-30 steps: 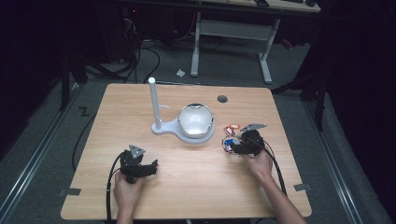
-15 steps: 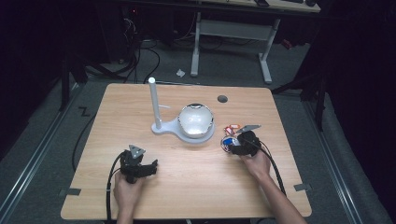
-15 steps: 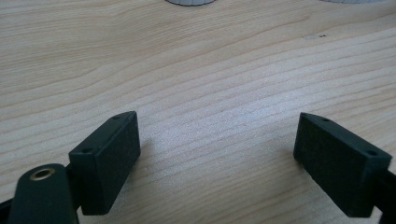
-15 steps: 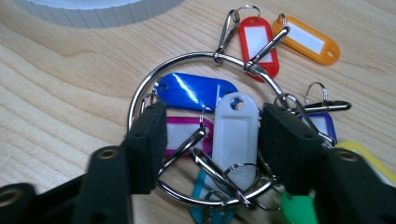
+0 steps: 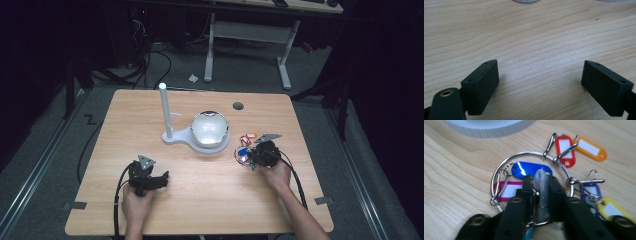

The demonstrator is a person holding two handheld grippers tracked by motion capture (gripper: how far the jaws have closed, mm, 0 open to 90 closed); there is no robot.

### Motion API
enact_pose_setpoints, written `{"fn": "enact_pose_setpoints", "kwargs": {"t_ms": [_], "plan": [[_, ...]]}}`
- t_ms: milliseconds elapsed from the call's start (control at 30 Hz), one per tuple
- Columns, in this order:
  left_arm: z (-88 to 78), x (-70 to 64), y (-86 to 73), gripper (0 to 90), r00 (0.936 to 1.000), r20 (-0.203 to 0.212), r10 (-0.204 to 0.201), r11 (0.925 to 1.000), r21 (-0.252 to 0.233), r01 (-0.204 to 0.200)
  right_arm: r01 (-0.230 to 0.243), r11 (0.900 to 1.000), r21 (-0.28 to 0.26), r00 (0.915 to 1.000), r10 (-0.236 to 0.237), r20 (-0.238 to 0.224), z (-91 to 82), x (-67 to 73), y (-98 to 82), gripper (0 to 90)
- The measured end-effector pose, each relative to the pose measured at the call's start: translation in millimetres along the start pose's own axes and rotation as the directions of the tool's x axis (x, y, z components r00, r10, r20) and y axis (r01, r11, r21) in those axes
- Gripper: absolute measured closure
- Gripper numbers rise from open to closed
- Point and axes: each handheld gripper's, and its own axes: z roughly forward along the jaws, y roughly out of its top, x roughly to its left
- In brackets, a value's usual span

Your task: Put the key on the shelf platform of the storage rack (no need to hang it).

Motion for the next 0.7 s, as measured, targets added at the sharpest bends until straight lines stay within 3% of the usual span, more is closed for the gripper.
{"fn": "enact_pose_setpoints", "kwargs": {"t_ms": [267, 700], "plan": [[0.0, -0.1, 0.0, 15.0, 1.0000, -0.001, -0.001, 1.0000, 0.000, 0.001, 0.025, 1.000, 0.002, 0.9997, -0.025, 0.000, -1.0, 1.3, -0.2, 82.9], [0.0, 0.1, 0.0, 15.0, 1.0000, 0.000, 0.001, 1.0000, 0.000, -0.001, 0.007, 0.997, -0.076, 0.9998, -0.008, -0.019, -23.2, -8.7, 1.6, 85.6]]}}
